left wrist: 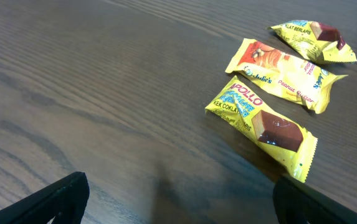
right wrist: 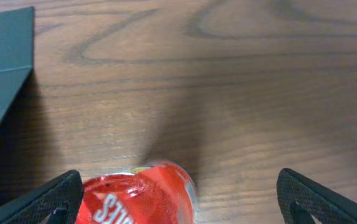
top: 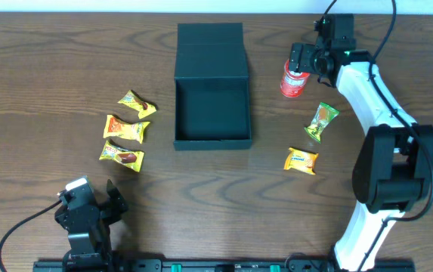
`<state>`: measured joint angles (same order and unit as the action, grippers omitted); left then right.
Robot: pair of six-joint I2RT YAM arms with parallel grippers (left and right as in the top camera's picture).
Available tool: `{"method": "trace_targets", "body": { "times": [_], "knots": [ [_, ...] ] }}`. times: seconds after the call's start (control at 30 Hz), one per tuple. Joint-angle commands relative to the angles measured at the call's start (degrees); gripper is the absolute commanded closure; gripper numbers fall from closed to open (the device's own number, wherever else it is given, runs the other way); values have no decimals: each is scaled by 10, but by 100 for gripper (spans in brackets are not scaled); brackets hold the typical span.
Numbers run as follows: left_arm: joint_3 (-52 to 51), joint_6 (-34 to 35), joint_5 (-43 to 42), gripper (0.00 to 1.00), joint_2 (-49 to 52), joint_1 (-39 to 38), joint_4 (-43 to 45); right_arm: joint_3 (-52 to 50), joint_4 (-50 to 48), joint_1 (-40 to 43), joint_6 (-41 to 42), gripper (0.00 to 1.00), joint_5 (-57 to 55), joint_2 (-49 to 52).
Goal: Pack container
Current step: 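Reach the right gripper to the red can and grasp it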
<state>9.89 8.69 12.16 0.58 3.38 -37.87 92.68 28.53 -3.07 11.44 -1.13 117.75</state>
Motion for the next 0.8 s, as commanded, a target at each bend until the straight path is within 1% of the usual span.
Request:
{"method": "trace_targets", "body": {
  "times": [0.0,0.13,0.23,0.3,0.53,0.77],
  "knots": [
    [-6,-10,2,5,-4,3,0,29,23,-5,-8,1,-36,6],
    [-6,-10,2,5,-4,3,0,43,40,-6,-8,1,-18,6],
    [-6,-10,0,5,-4,3,0,43,34,-8,-8,1,40,7],
    [-6,-10,-1,5,-4,3,0,43,35,-10,-8,1,57,7],
    [-6,-10,-2,4,-4,3,0,42,60,-19,7,1,57,9],
    [-6,-10,-2,4,-4,3,0,41,64,-33,7,1,54,48]
  ]
}}
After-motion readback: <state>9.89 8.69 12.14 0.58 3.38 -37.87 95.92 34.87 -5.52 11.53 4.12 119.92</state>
